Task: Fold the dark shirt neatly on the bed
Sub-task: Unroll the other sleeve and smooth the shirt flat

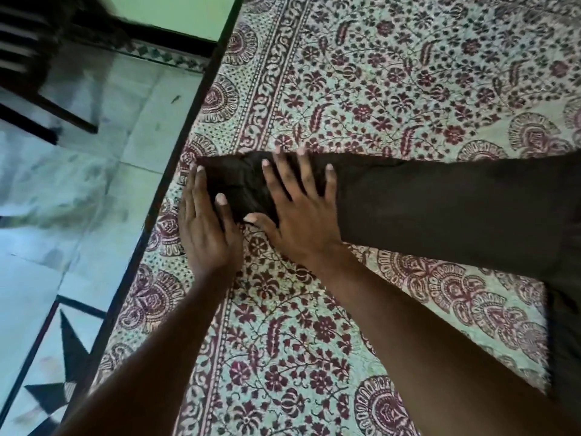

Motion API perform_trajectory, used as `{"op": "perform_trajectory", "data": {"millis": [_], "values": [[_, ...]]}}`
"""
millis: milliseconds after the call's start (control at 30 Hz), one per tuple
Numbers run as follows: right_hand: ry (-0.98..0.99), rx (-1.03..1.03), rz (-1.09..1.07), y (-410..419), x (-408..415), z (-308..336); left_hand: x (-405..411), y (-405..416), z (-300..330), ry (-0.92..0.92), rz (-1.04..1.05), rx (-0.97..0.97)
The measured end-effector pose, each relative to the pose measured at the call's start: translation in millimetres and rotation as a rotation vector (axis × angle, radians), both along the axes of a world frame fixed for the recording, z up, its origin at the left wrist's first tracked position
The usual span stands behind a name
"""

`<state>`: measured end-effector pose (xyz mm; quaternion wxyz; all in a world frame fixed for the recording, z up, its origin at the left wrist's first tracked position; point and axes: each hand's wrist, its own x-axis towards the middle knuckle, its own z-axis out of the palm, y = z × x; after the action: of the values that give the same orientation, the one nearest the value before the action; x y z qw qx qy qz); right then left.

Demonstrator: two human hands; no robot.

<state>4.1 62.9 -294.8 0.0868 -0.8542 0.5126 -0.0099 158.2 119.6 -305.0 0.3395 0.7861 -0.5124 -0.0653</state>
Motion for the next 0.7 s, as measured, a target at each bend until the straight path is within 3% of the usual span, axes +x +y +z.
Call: {"op": "perform_trajectory", "data": {"millis": [167,300,400,467,567,633,700], "values": [[-0.034,-0.024,0.155,-11.6,20.6,-1.7,5.4,2.1,-2.4,0.152,-0.022,-0.13],[-0.158,0.044,0.244,-19.7,11.1,3.2,8.7,1.6,3.7,0.143,-0.035,-0.058],[-0.196,0.016,-0.059,-8.7,-7.3,-0.3,7.6,0.1,4.1,0.02,-0.048,0.074],[-0.102,-0.025,-0.218,0.4,-12.0,-1.5,6.5,0.5,3.0,-0.028,-0.065,0.1],[-0.017,-0.001,-0.021,-1.0,1.7,-0.9,6.7,1.3,7.6,-0.041,-0.099,0.099],[-0.055,0.036,0.179,-8.5,8.8,1.2,7.1,0.9,10.2,-0.093,-0.157,0.142],[-0.133,0.08,0.24,-15.0,1.7,4.4,7.1,-0.5,11.3,-0.161,-0.195,0.196]]}}
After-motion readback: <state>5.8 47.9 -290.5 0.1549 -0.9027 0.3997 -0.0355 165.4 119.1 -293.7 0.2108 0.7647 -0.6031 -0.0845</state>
